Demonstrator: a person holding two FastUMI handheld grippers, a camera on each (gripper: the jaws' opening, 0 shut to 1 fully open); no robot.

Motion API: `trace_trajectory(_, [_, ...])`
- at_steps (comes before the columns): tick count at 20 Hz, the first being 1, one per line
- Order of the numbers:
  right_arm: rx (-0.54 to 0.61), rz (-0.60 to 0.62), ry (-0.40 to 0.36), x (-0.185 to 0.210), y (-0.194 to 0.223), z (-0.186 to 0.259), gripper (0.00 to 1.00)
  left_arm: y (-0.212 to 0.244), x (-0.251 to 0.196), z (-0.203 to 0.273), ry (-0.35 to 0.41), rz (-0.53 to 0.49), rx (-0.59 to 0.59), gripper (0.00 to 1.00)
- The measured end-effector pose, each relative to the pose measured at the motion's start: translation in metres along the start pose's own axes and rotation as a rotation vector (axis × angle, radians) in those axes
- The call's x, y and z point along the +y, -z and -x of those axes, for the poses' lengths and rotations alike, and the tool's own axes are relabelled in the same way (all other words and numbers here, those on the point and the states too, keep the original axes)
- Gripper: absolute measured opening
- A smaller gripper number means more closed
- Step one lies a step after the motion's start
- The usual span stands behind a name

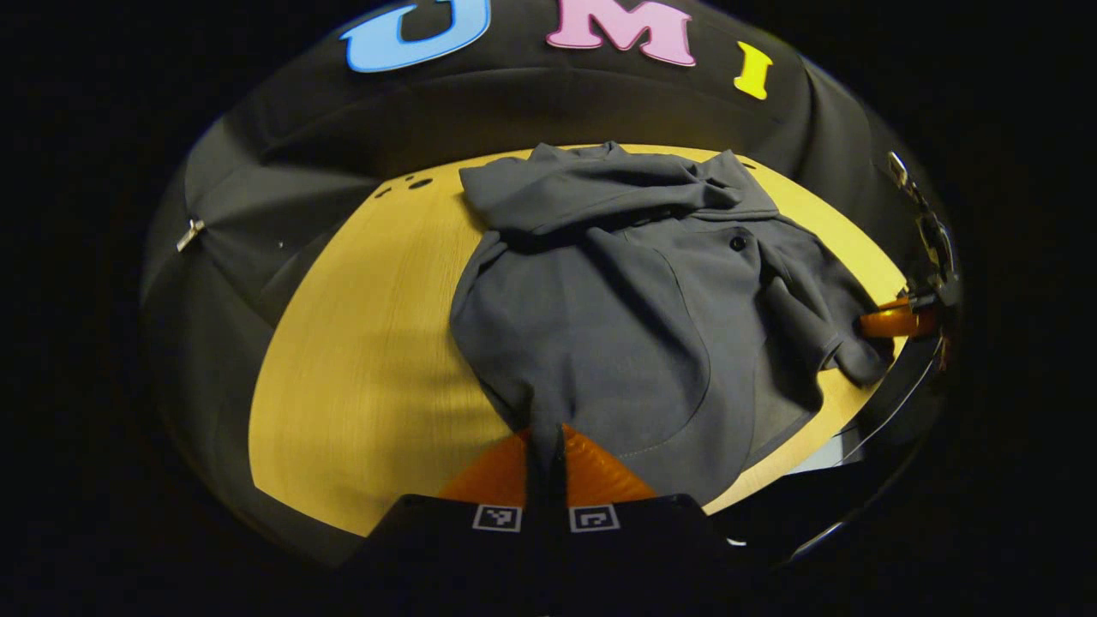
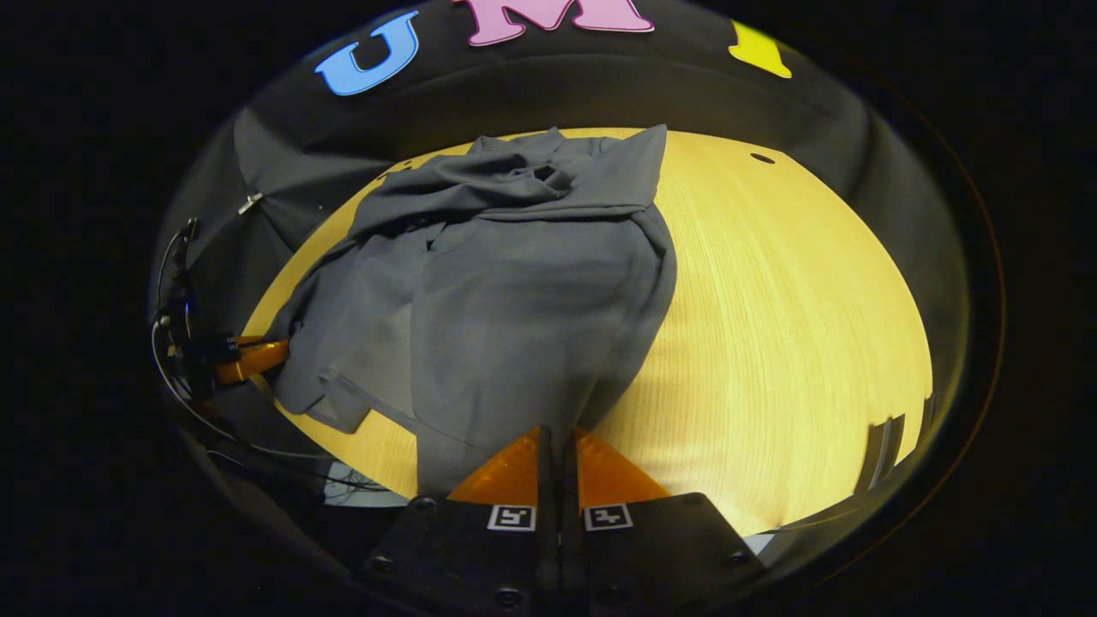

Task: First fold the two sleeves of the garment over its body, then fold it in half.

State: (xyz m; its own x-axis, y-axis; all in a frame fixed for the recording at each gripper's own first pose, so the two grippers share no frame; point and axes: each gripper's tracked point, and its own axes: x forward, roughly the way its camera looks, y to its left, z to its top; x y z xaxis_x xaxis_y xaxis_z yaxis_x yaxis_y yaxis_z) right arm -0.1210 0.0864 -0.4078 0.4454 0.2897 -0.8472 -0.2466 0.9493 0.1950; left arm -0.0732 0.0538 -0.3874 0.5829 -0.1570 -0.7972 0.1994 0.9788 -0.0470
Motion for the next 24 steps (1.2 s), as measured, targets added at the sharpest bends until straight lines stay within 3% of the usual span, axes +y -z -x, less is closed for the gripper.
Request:
trace_trajectory(11, [0.008,0.002,-0.038,0.004,0.033,0.057,0.06,0.048,0.002,0.063,0.103,0.117,0.116,0.06])
trace_trajectory(17, [-0.158,-0.031,-0.023,-0.004,-0.033,0.091,0.06,-0.002,-0.005,0.088,0.129,0.177,0.037,0.05])
trace_trajectory(24, [-0.336,-0.031,-0.041,-0.001,-0.124,0.107,0.06,-0.125,-0.006,0.108,0.171,0.249,-0.195,0.05])
